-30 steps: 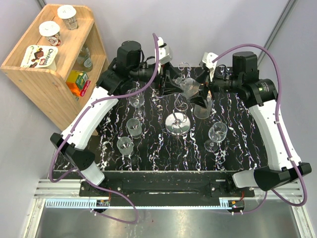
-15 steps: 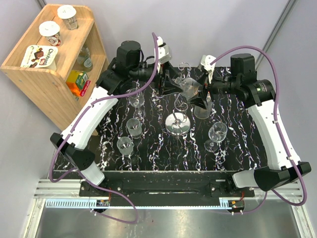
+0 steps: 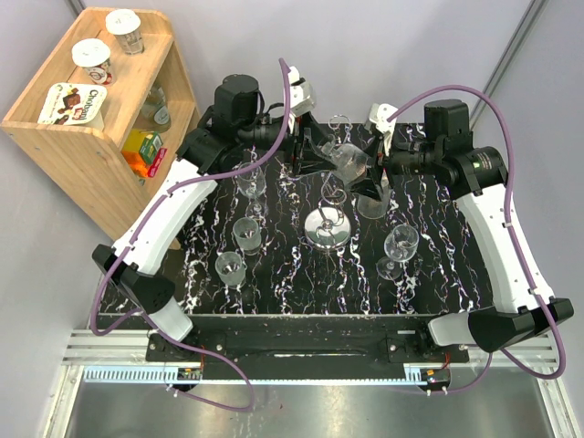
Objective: Place the wine glass upside down on the wine glass rack
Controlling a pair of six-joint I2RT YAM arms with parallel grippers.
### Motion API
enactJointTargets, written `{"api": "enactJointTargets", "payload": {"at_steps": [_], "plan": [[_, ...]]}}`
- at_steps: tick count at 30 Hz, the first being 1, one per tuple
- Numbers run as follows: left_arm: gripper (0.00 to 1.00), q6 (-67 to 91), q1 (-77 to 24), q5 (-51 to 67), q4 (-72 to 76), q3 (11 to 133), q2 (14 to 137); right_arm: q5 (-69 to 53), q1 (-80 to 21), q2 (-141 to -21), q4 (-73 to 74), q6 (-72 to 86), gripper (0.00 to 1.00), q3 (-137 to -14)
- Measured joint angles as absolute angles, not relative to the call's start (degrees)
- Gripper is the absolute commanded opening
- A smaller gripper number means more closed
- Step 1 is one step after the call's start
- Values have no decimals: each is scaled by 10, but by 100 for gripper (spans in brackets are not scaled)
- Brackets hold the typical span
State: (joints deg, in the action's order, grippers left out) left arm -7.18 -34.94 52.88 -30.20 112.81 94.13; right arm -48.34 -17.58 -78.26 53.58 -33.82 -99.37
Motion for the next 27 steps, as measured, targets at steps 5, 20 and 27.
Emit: {"api": "enactJointTargets", "payload": {"at_steps": [5, 20, 27], "plan": [[51, -69, -350, 529, -303, 1128, 941, -485, -176, -783, 542, -340, 4, -994], [99, -57, -350, 525, -285, 1133, 922, -448, -176, -735, 520, -295, 0, -946], [99, -70, -350, 517, -281, 1116, 899, -425, -176, -717, 474, -254, 0, -916]]}}
